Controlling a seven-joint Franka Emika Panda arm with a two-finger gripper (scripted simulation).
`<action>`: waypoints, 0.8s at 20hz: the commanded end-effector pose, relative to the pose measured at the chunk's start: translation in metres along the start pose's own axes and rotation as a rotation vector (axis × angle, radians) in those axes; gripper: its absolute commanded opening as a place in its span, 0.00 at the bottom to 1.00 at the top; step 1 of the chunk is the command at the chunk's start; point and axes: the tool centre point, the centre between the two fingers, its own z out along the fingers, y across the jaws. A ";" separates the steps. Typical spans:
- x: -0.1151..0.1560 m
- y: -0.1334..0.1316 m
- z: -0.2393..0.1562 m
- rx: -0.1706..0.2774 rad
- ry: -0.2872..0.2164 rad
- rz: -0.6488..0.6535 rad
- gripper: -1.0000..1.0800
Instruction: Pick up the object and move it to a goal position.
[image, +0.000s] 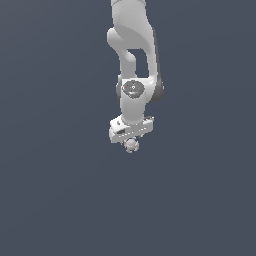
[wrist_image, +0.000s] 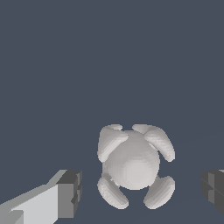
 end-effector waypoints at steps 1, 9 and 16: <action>-0.001 0.000 0.009 0.000 -0.001 -0.001 0.96; -0.001 0.000 0.041 0.000 0.000 -0.004 0.96; -0.001 -0.001 0.043 0.000 0.000 -0.005 0.00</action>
